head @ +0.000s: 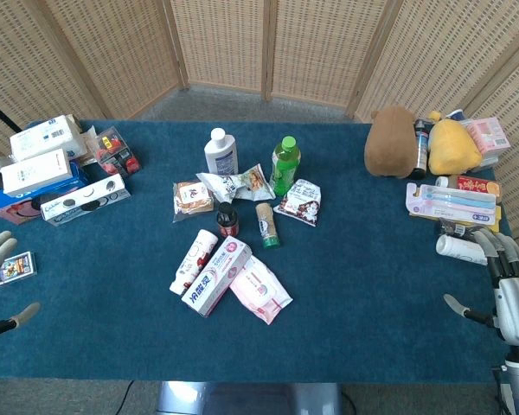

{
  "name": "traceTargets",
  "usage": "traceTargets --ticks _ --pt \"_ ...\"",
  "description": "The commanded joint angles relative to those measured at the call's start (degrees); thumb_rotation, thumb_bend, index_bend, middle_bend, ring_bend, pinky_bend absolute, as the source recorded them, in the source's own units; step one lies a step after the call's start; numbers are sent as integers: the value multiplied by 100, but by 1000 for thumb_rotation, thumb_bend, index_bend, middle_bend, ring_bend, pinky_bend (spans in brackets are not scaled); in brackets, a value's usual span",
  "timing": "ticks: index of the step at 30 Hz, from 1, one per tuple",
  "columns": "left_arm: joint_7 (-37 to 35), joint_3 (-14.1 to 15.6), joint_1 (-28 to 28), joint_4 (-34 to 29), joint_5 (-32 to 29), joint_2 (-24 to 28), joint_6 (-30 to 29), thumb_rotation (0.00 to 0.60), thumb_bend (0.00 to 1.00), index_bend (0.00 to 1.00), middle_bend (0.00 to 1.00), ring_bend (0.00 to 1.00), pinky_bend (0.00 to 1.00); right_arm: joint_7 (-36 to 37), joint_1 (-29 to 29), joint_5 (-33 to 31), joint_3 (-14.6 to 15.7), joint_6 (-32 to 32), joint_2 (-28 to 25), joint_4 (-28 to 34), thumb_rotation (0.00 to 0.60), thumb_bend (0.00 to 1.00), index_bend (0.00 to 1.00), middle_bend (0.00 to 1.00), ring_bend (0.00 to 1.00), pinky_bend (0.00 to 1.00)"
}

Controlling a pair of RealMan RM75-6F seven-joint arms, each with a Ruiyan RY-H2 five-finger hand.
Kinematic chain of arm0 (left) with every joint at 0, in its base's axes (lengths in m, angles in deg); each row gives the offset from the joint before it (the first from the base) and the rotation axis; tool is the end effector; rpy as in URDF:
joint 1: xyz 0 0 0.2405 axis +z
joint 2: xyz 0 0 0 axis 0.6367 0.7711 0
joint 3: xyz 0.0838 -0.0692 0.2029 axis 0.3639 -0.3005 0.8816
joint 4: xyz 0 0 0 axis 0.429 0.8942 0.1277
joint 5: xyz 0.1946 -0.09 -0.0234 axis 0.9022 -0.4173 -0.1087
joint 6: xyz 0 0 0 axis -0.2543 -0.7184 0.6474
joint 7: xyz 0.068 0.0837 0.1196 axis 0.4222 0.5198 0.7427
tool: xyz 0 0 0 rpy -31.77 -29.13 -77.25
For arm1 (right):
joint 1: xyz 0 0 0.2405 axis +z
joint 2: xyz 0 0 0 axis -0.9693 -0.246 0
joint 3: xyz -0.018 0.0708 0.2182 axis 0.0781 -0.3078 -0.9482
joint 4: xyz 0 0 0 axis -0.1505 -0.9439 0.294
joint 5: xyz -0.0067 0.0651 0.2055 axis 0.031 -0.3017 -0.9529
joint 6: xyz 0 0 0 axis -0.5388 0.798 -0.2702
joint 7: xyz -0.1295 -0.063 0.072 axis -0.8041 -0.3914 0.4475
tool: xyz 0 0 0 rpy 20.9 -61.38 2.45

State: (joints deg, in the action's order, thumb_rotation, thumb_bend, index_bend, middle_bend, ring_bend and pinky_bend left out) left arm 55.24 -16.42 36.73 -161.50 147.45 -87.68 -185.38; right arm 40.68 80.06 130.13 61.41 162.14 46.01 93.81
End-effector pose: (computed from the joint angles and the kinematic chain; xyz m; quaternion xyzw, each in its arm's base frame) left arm -0.2542 0.1714 0.1815 -0.6059 -0.2962 -0.4969 0.5461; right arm -0.2751 -0.2046 0.1658 0.5361 -0.3816 0.5050 0.5585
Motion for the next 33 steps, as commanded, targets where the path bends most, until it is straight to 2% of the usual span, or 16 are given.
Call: traceTargets --ticks 1,5,8,11,15,19,25,33 --pt "97 -7 -33 67 50 4 39 600 0 53 0 0 0 15 -1 4 0 0 2 -5 600 0 0 0 0 0" --pt "107 -3 -142 216 135 -28 186 600 0 55 0 0 0 5 1 15 4 -8 -8 -5 600 0 0 0 0 0" --pt "273 -23 -421 607 380 -26 477 600 0 37 0 0 0 -9 3 0 -5 -16 -15 11 600 0 0 0 0 0" --pt "375 -78 -900 1156 829 -68 803 600 0 0 0 0 0 -15 12 -31 -24 -33 -13 30 600 0 0 0 0 0" --pt "492 -104 -1677 1996 1688 -303 1060 600 0 0 0 0 0 -19 11 -87 -52 -44 -21 39 600 0 0 0 0 0" --pt "519 -54 -2346 2565 2207 -618 1411 600 0 0 0 0 0 32 1 -112 -78 -24 -36 43 600 0 0 0 0 0" --pt "701 111 -3132 2869 2463 -857 2339 600 0 0 0 0 0 168 -6 -131 -90 -35 -75 40 600 0 0 0 0 0" --pt "1088 282 -3845 2765 2404 -1065 3451 600 0 0 0 0 0 368 -8 -122 -115 -20 -137 76 600 0 0 0 0 0"
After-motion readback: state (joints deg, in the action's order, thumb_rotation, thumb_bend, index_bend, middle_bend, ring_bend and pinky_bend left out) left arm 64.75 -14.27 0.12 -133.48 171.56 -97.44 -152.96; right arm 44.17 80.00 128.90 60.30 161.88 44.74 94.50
